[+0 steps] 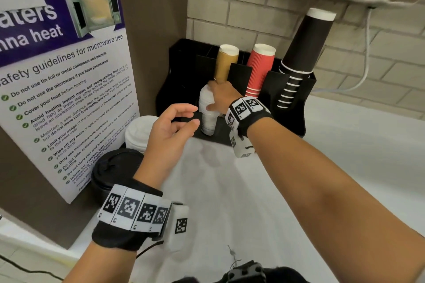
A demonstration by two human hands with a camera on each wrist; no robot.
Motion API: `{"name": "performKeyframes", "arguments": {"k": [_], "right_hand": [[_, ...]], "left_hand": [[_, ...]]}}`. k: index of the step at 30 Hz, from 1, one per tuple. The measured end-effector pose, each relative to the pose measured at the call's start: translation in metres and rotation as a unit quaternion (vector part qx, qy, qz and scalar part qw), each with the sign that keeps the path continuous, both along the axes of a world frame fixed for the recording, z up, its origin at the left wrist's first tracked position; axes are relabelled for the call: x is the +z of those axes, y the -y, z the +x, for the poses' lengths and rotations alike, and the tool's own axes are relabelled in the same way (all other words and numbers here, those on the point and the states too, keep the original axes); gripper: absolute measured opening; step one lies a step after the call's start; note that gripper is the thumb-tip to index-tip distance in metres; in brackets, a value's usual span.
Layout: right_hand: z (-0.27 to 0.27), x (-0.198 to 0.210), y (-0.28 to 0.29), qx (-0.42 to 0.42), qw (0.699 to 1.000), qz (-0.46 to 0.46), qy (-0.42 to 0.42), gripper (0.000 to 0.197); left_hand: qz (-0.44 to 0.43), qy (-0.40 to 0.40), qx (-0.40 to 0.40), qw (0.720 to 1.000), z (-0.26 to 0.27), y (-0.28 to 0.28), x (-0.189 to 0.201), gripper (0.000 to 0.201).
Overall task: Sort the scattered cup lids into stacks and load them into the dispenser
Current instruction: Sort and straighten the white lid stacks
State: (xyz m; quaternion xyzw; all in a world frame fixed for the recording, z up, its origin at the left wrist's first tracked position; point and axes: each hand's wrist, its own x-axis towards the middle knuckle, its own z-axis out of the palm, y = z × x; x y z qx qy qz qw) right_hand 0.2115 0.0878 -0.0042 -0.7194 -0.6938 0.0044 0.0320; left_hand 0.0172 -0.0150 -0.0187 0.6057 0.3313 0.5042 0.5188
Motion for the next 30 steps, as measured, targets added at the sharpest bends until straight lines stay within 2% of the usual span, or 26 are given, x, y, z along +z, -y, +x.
{"name": "performKeyframes", "arguments": {"k": [2,8,11,15,21,23,24,26,27,28,30], "right_hand": [[-0.001,0.000,0.002,0.003,1.000,0.015,-0.015,0.065],[-0.009,-0.011,0.009,0.010,0.998,0.004,0.064,0.043],[-0.006,-0.010,0.011,0.014,0.998,-0.008,0.065,0.053],[0.003,-0.002,0.014,0.025,0.999,0.025,-0.014,0.073],[0.001,0.005,0.024,0.035,0.998,0.030,-0.049,0.081],[-0.004,0.011,0.034,0.043,0.991,0.068,-0.107,0.076],[-0.008,0.014,0.040,0.052,0.983,0.098,-0.144,0.065],[-0.023,0.017,0.055,0.077,0.966,0.122,-0.215,0.031],[-0.032,0.018,0.063,0.091,0.964,0.082,-0.235,0.019],[-0.041,0.016,0.072,0.104,0.964,0.007,-0.243,0.017],[-0.061,0.006,0.088,0.131,0.947,-0.189,-0.222,0.030]], "left_hand": [[-0.001,0.001,-0.002,1.000,0.000,-0.001,-0.002,0.027],[0.001,0.007,-0.006,1.000,0.001,-0.002,-0.005,0.026],[0.003,0.018,-0.006,1.000,0.001,-0.003,-0.003,0.026],[0.011,0.031,-0.001,0.999,0.000,-0.006,0.001,0.026],[0.038,0.016,-0.018,0.999,0.000,-0.005,0.010,0.026],[0.069,-0.014,-0.046,0.996,-0.004,-0.005,0.019,0.025],[0.092,-0.041,-0.063,0.993,-0.008,-0.005,0.026,0.024],[0.147,-0.117,-0.082,0.979,-0.017,-0.006,0.038,0.020],[0.170,-0.163,-0.079,0.969,-0.023,-0.006,0.044,0.016],[0.182,-0.217,-0.070,0.956,-0.030,-0.006,0.050,0.012],[0.188,-0.354,-0.037,0.916,-0.045,-0.007,0.055,0.017]]}}
